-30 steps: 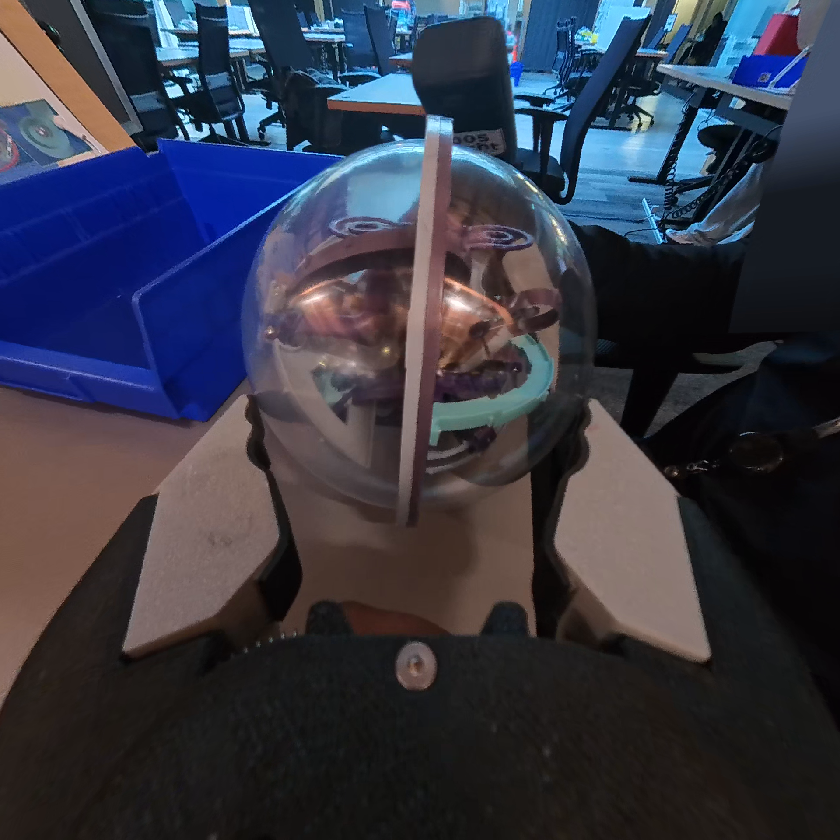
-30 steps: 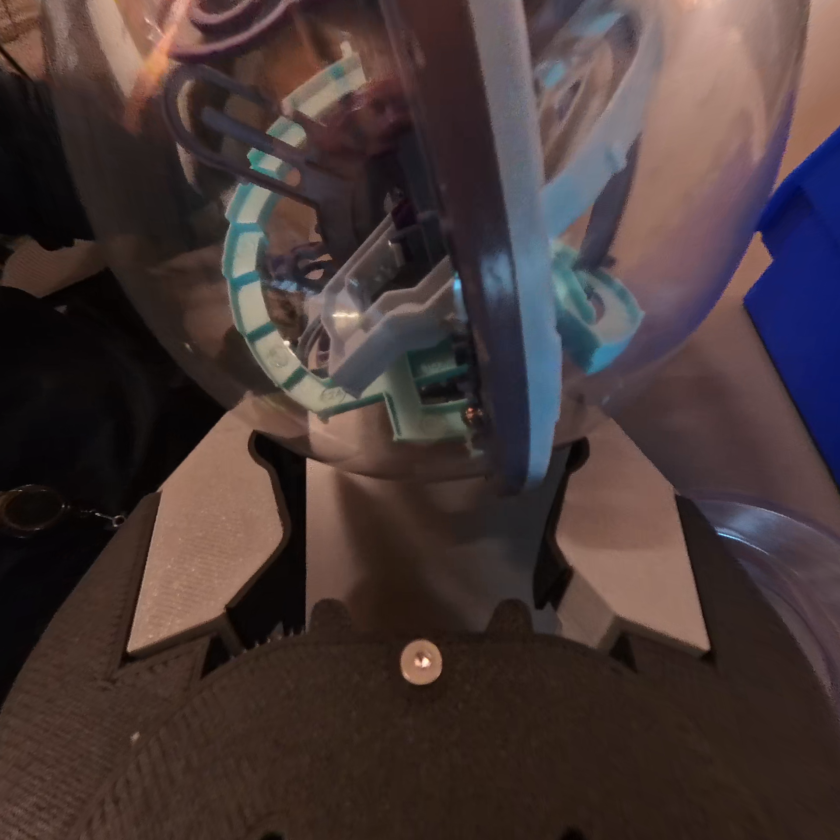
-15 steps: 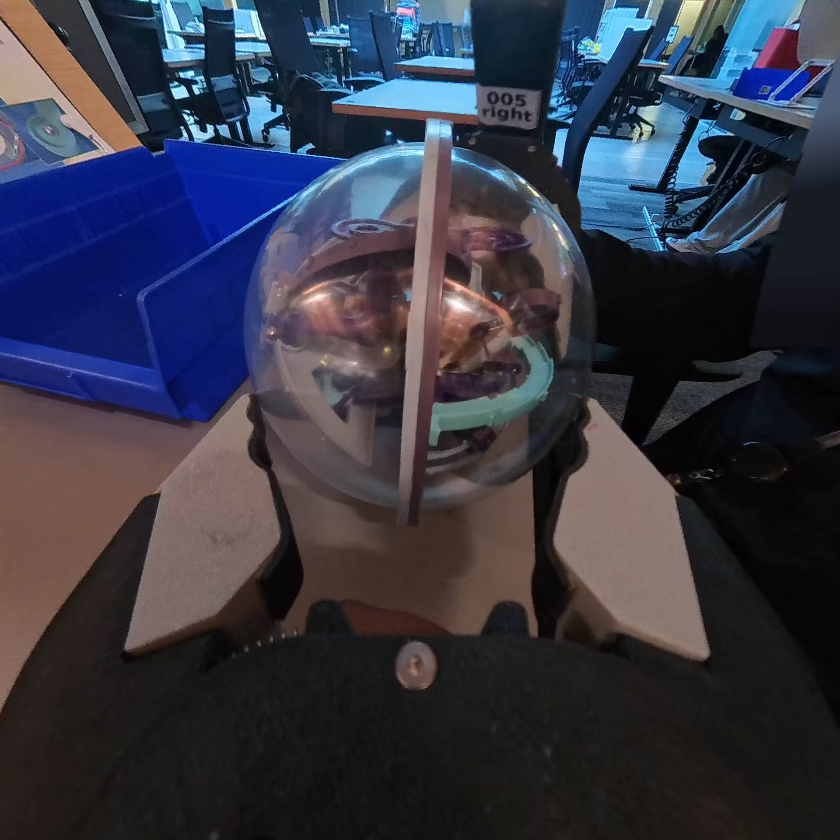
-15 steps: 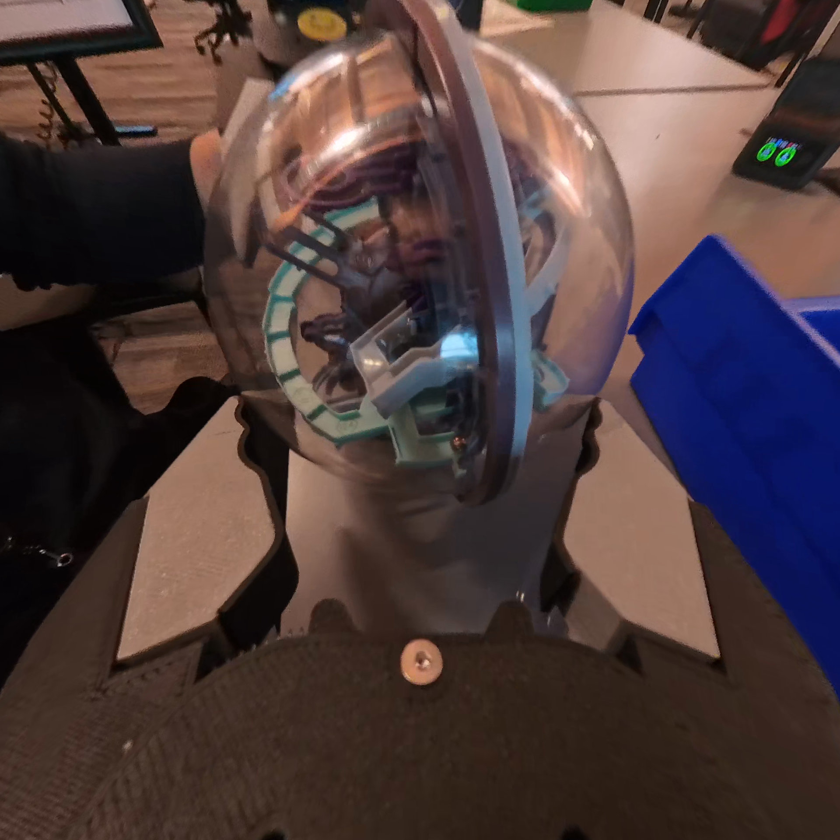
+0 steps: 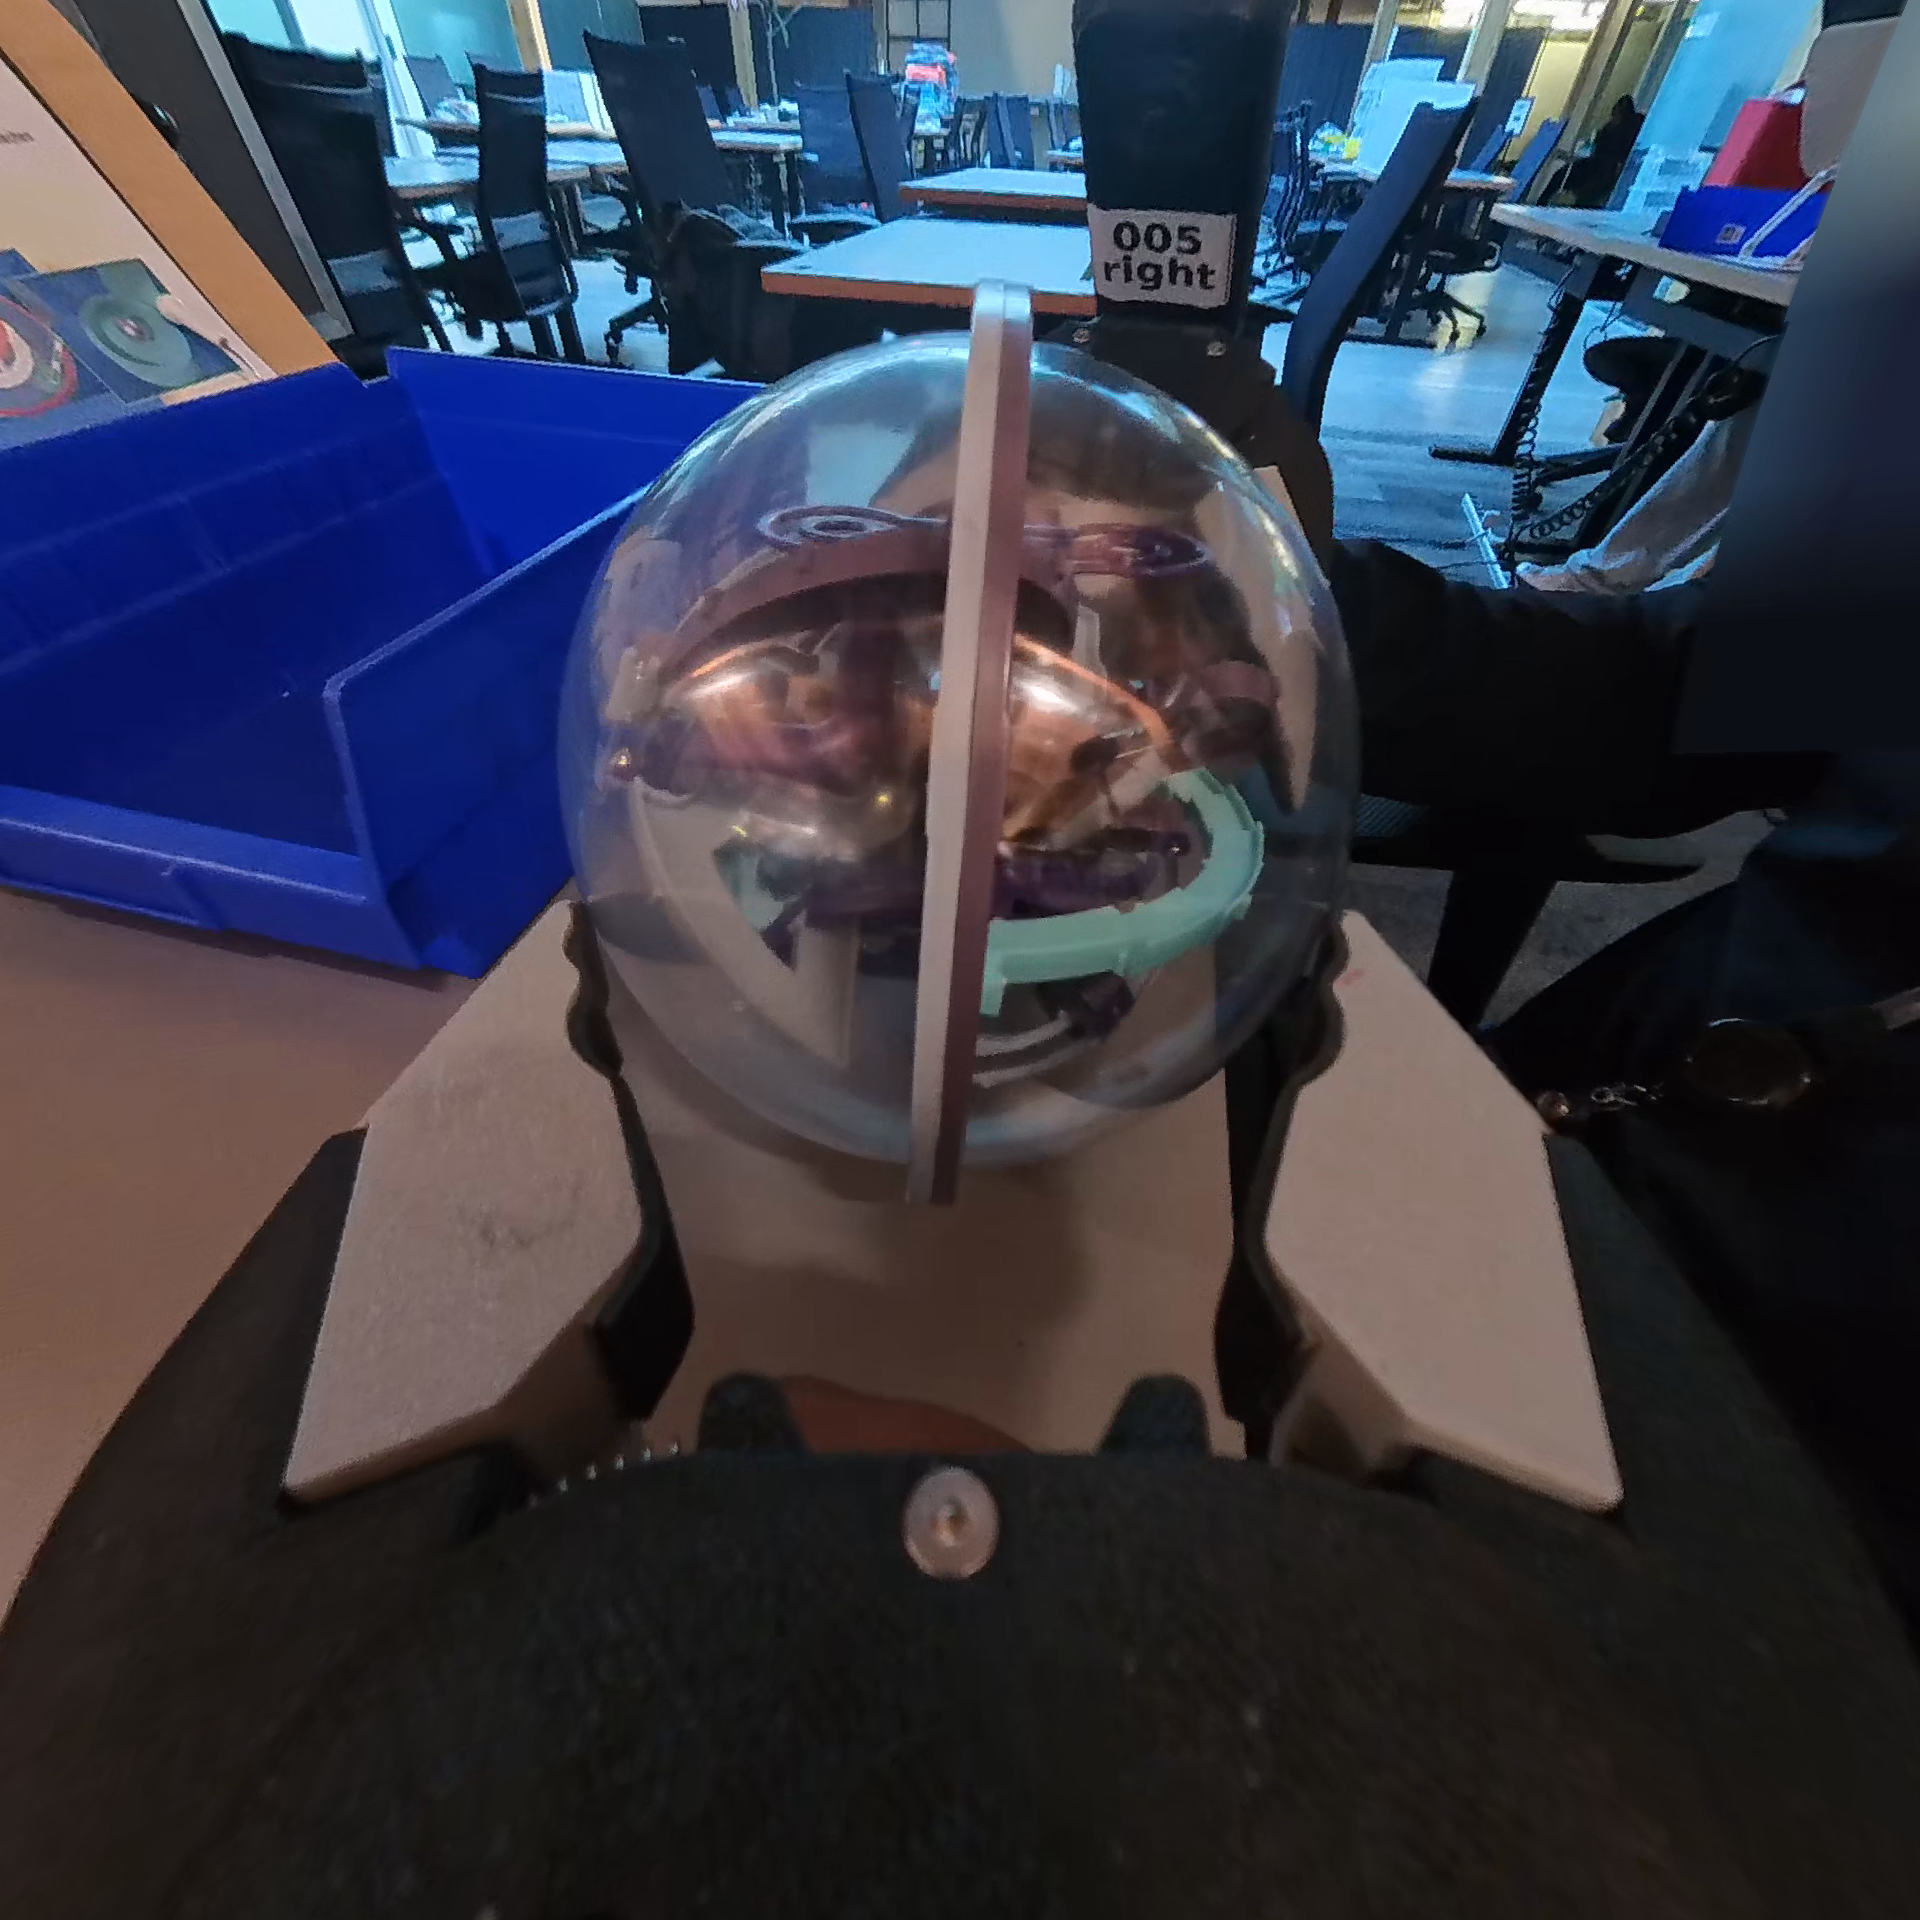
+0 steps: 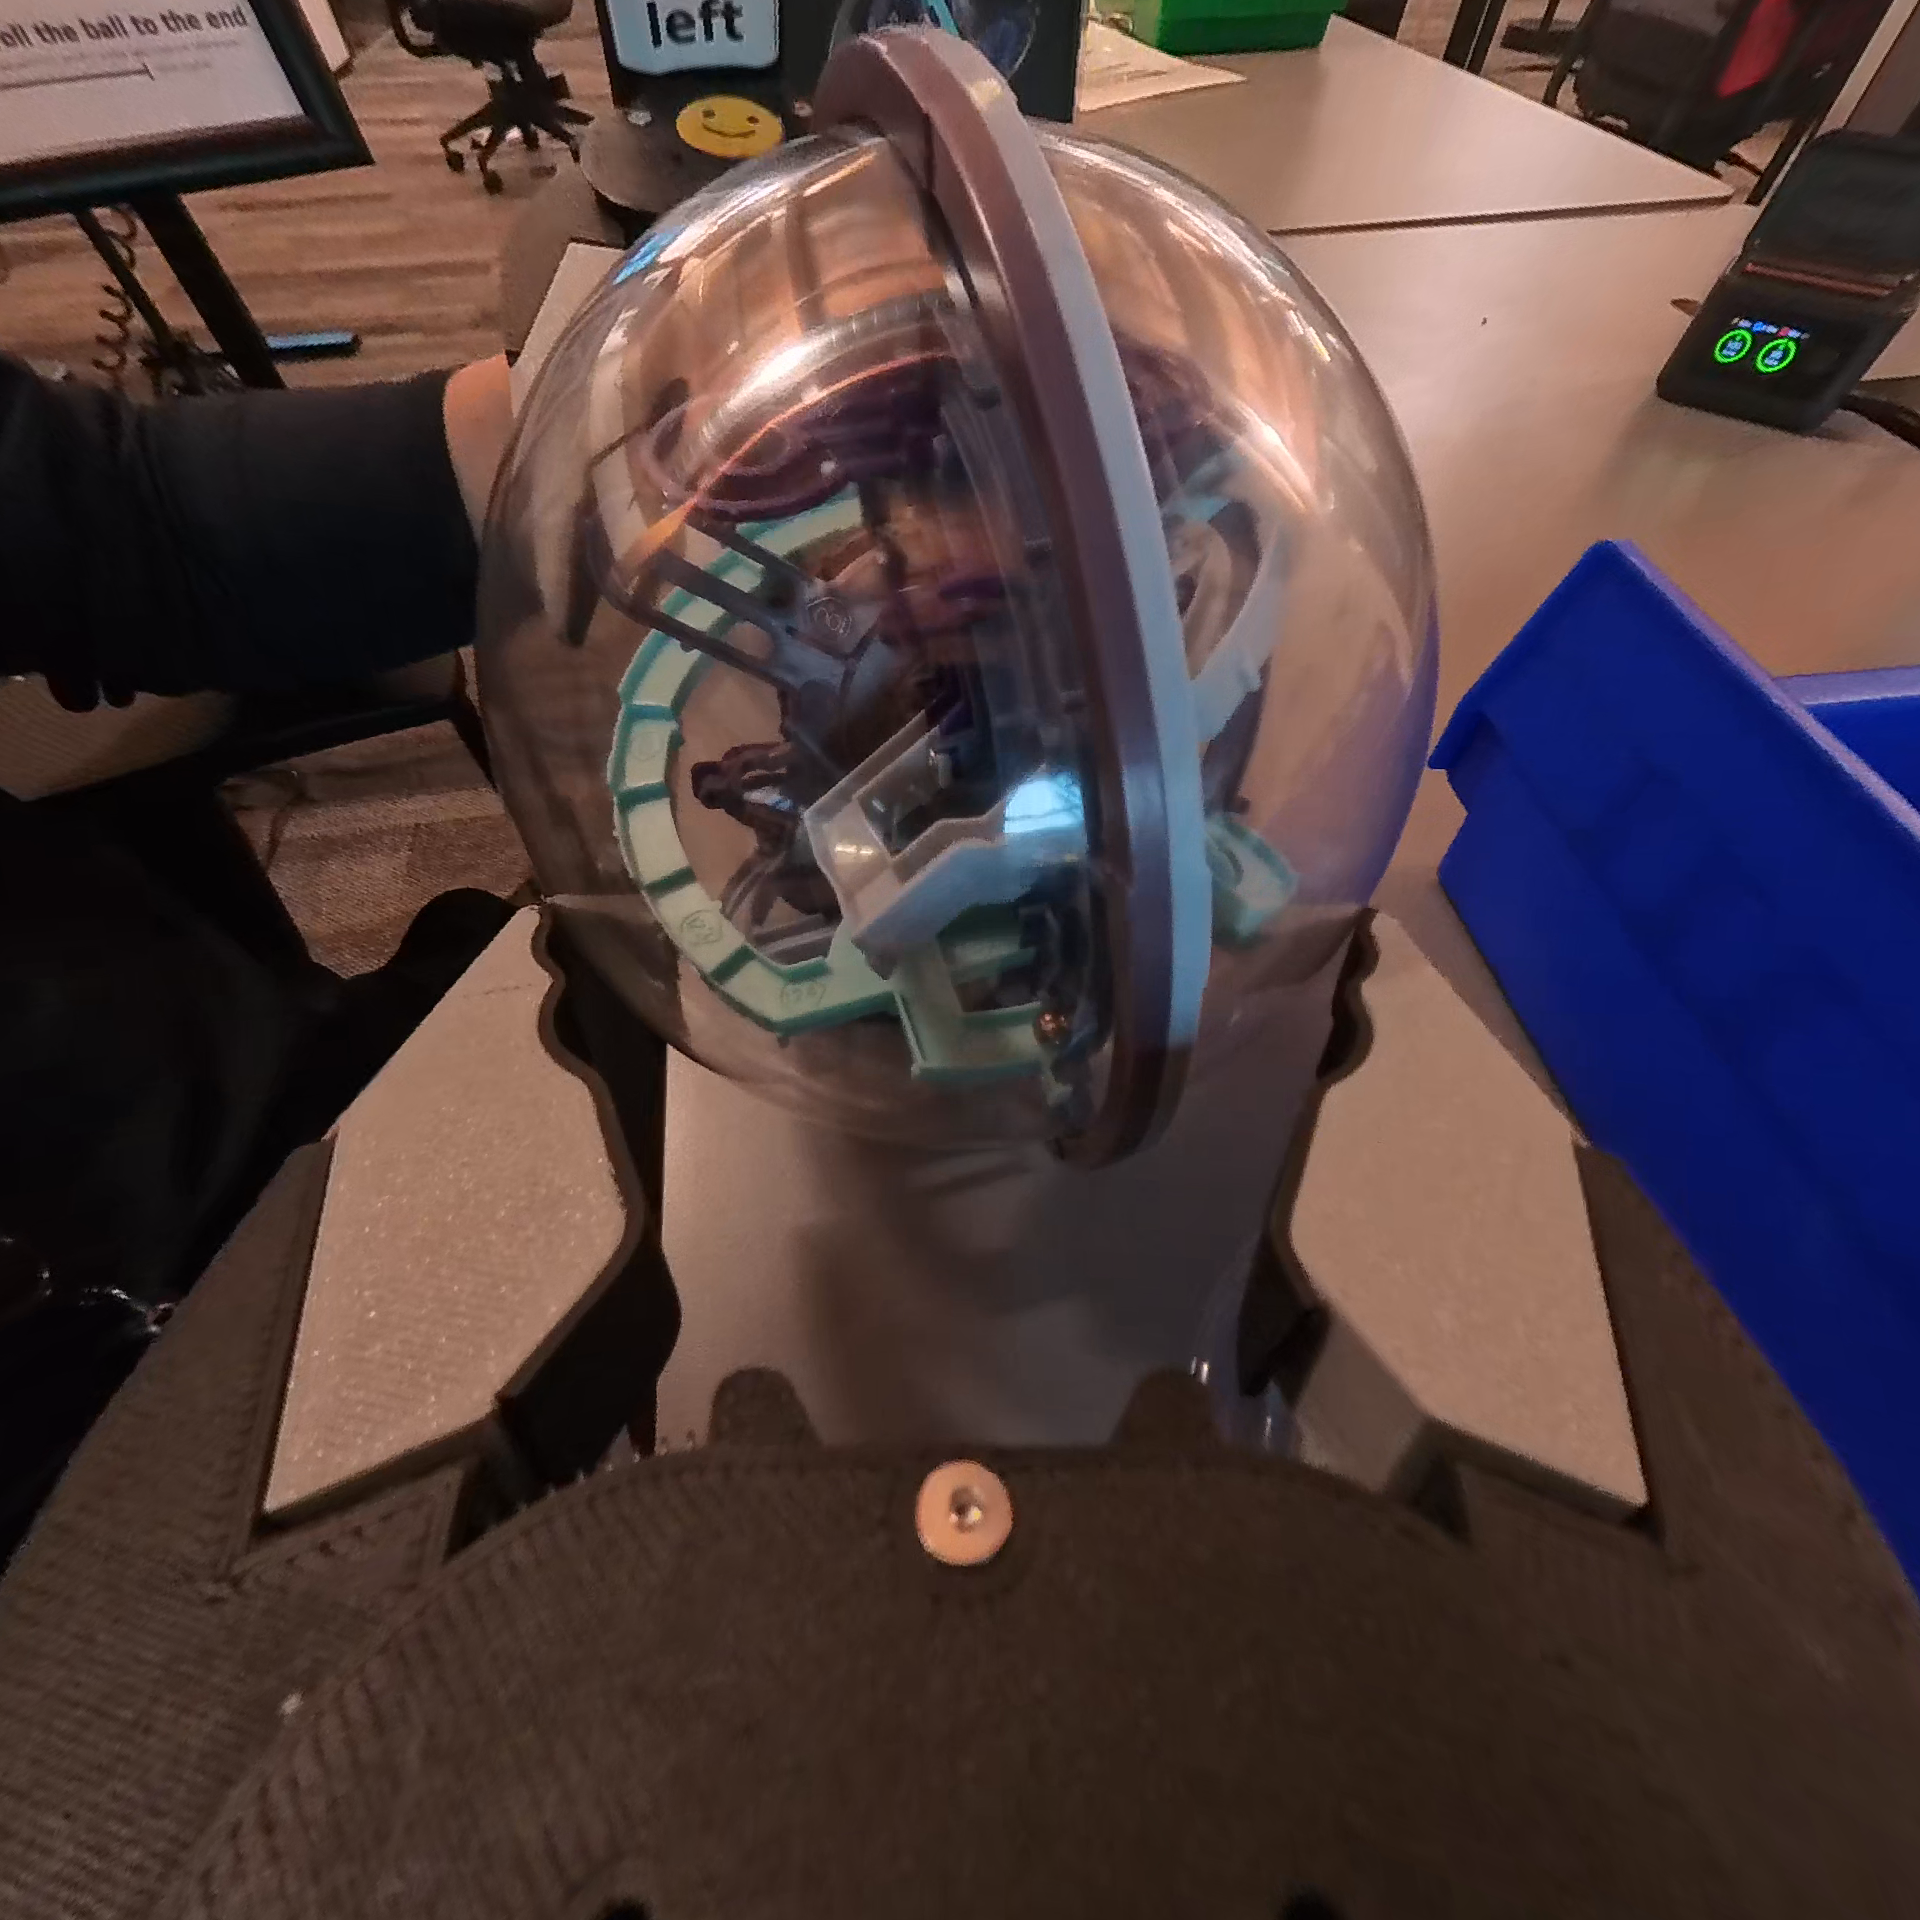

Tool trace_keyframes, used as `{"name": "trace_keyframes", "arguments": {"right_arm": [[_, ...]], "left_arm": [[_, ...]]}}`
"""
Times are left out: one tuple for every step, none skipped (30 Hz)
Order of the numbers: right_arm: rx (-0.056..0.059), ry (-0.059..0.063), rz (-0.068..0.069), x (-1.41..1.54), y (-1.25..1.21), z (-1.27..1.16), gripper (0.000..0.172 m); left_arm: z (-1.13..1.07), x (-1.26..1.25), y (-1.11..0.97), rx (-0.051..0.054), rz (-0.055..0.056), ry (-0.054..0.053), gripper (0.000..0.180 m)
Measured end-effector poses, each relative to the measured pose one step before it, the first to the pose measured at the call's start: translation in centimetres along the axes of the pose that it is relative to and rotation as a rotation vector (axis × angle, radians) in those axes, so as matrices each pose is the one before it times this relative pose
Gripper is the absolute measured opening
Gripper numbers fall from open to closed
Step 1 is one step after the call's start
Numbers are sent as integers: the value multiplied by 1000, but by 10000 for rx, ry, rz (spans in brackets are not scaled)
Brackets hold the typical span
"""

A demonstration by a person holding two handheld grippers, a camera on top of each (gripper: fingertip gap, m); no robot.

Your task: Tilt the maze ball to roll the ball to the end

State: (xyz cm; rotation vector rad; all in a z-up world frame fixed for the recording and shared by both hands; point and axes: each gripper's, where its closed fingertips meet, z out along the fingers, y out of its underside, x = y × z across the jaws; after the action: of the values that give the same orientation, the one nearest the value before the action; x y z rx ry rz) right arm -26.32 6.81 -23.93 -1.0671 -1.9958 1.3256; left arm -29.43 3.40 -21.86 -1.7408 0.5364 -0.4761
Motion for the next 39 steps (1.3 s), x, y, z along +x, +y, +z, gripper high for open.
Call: {"name": "trace_keyframes", "arguments": {"right_arm": [[-4, -27, 91, 26, 64, 34, 140], [14, -34, 105, 30, 67, 55, 140], [12, -41, 92, 22, 85, 65, 140], [-17, -40, 40, 3, 147, 73, 140], [-40, -24, -22, -22, 172, 82, 139], [-36, -13, -37, -29, 128, 77, 139], [-22, -13, -11, -33, 56, 54, 139], [-20, -13, 6, -32, 25, 45, 138], [-31, 0, 9, -2, 29, 36, 137], [-15, 13, 7, 22, 18, 21, 137], [6, 10, 6, 10, -9, 4, 137], [0, 4, 4, 3, 0, 0, 136], [-11, 3, 1, -1, -8, -3, 136], [-8, 3, 3, 3, 2, -9, 136], [7, 2, 7, -2, 0, 9, 136], [13, -1, 14, 6, -14, -2, 136], [13, -3, 13, 10, -9, 10, 136], [13, -4, 7, 5, -14, -2, 136], [5, -6, 2, -1, 4, 2, 136], [0, -5, 1, -13, 4, -8, 136], [3, -6, 6, 5, 9, -4, 136], [6, -7, 13, 1, 10, -15, 137], [7, -6, 14, 7, 4, -7, 136], [8, -7, 17, -5, 1, -1, 136], [6, -10, 22, 9, 5, -6, 136], [0, -9, 16, -7, 3, -11, 136], [-2, -2, 1, 0, 17, -10, 136], [-10, 0, -4, -8, 30, -18, 136], [-25, 0, -8, -6, 42, -32, 136], [-34, 6, -19, -1, 38, -25, 136], [-33, 9, -21, -3, 35, -19, 136], [-23, 10, -19, -13, 19, -6, 136], [-11, 9, -16, -8, -5, -8, 137], [-1, 7, -16, 6, -15, -11, 136], [11, 12, -17, 9, -49, -35, 136], [20, 20, -16, 31, -55, -47, 136], [18, 25, -20, 38, -52, -73, 136], [7, 22, -19, 40, -32, -69, 136], [4, 12, -4, 29, -10, -60, 136]], "left_arm": [[-6, -58, -108, 135, -25, 12, 130], [-18, -70, -140, 144, -21, 7, 130], [-31, -52, -142, 148, 3, -3, 130], [-42, -11, -170, 156, 55, -8, 130], [-54, 9, -152, 144, 107, -14, 130], [-58, 31, -92, 64, 82, -7, 130], [-58, 18, -26, -12, 34, -2, 130], [-85, 3, -3, -19, 16, 2, 130], [-100, -17, -19, 11, 3, -4, 130], [-87, -48, 5, 13, -16, -6, 129], [-57, -27, 38, -8, -31, 8, 129], [-24, -26, 24, -1, -21, 10, 129], [-2, -13, 9, 0, -1, 6, 129], [0, 2, 23, -10, 15, 3, 129], [14, -5, 75, -44, 19, 1, 129], [25, -17, 167, -101, 24, -5, 129], [50, -17, 290, -162, 32, -13, 130], [102, -8, 355, -199, 49, -21, 130], [121, 3, 332, -180, 70, -29, 132], [139, 2, 253, -139, 72, -34, 132], [113, 1, 165, -99, 59, -31, 132], [86, -9, 137, -88, 48, -25, 133], [75, -9, 123, -84, 37, -19, 134], [49, -12, 118, -67, 32, -20, 134], [57, -6, 105, -49, 24, -24, 134], [69, -19, 129, -73, 29, -24, 134], [68, 4, 155, -79, 59, -29, 134], [72, -3, 121, -71, 80, -39, 134], [43, 14, 53, -35, 79, -42, 134], [25, 19, 8, -18, 55, -25, 134], [14, 14, 6, -21, 27, -11, 134], [-1, 19, 4, -23, 7, -6, 134], [-12, 11, 9, -23, -4, -5, 134], [-15, 8, 39, -29, -10, -5, 134], [-1, -5, 51, -43, -15, -4, 133], [50, -7, 66, -51, -25, -4, 133], [64, -18, 74, -43, -22, -1, 133], [72, -8, 22, -12, -10, -1, 133], [63, -6, 8, 22, -11, 4, 133]]}}
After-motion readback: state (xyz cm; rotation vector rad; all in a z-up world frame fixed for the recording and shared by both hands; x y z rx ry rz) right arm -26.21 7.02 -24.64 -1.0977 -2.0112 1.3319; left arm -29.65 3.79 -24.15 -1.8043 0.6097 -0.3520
